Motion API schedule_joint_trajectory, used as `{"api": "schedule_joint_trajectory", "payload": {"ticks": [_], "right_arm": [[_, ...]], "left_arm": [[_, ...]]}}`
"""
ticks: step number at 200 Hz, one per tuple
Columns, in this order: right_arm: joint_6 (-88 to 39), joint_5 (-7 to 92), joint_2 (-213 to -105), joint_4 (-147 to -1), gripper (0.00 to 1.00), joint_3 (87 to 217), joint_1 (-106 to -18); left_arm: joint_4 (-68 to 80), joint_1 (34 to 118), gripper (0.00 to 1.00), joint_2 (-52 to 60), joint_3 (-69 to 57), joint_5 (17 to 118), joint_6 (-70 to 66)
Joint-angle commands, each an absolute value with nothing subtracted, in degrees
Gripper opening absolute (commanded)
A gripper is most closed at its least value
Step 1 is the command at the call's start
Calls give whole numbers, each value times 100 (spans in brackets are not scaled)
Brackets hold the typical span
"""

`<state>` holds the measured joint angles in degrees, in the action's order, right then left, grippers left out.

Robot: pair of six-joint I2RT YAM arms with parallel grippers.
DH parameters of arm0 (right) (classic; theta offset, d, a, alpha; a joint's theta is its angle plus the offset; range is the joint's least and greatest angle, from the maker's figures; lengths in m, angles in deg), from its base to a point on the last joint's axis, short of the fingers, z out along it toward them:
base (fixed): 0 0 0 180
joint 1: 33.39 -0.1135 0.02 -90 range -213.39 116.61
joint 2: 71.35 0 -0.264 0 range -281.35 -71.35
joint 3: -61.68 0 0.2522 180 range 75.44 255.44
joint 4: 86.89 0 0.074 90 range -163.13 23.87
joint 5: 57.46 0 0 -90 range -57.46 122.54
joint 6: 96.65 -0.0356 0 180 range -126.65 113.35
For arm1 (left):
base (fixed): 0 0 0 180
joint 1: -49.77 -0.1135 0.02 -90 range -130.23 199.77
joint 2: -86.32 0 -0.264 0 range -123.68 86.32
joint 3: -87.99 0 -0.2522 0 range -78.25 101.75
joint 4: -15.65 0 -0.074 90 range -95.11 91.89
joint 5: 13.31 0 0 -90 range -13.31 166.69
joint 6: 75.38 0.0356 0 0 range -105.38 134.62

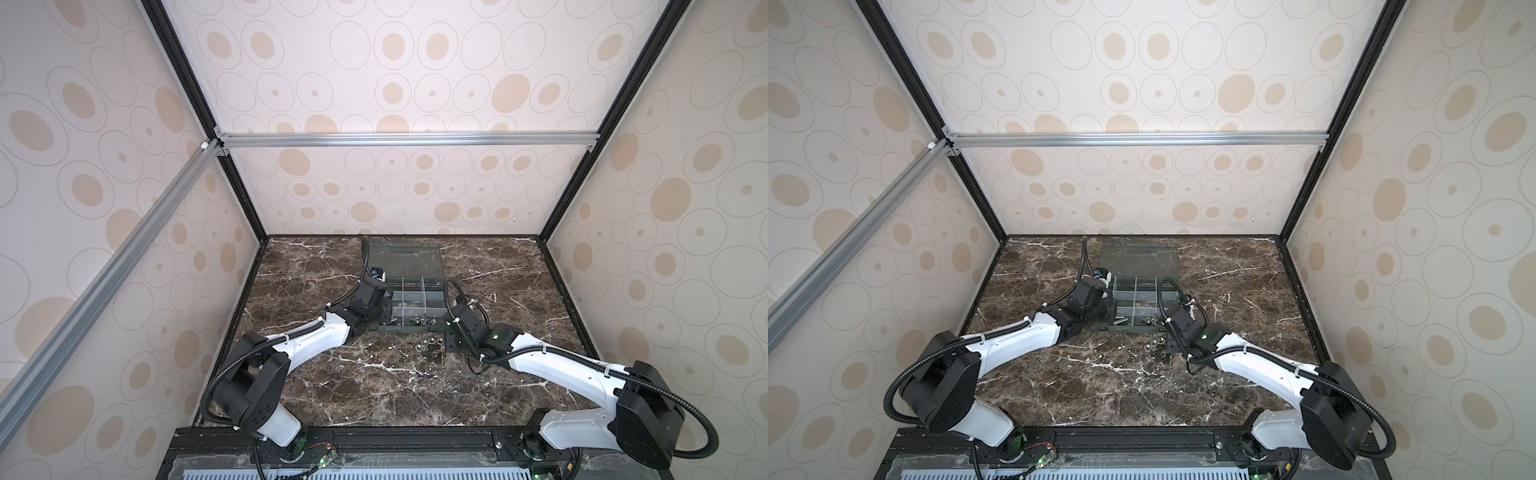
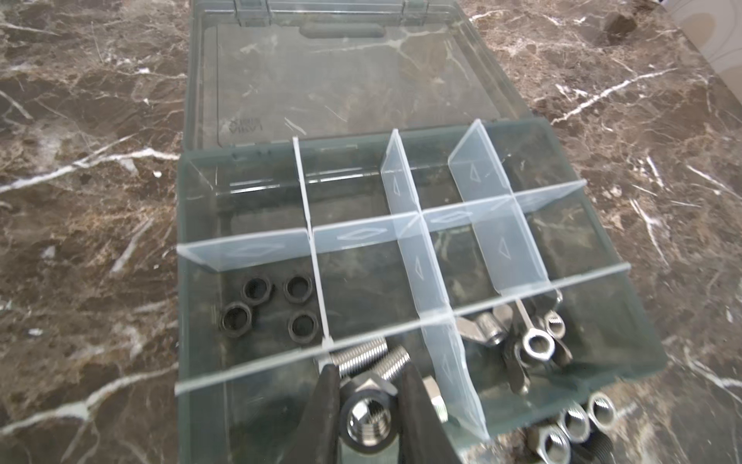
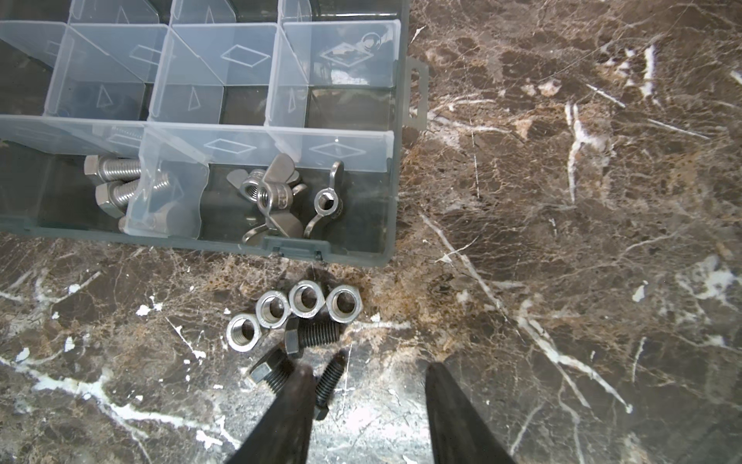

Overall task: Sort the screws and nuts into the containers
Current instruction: 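Lift the silver nut over the organizer and release it into a compartment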

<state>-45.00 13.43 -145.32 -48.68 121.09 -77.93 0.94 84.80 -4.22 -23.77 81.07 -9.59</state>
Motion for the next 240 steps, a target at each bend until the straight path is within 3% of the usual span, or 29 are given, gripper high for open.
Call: {"api": "schedule_joint_trajectory", "payload": {"ticks": [1,111,152,188,240], "right_arm": [[-4593,1317,-14436,-4727,48,12185,-7738],[-4467,1377,-14471,-4565,48,12322,-7742],[-4507,1354,-14397,-4566,48,12290,-7738],[-4495,1304,-14307,-4509,49,12255,-7738],[-4421,1390,-14337,-4600,49,12194,-7743]], "left_arm": [[131,8415,19,-673,-1927,7936,-659],[192,8214,21,-1454,-1321,7733,-464],[110,8203,34,-1613,-1120,7573,-473],[93,8204,41,-1447,-1179,7616,-489],[323,8202,42,-456,-2013,7613,-755]]}}
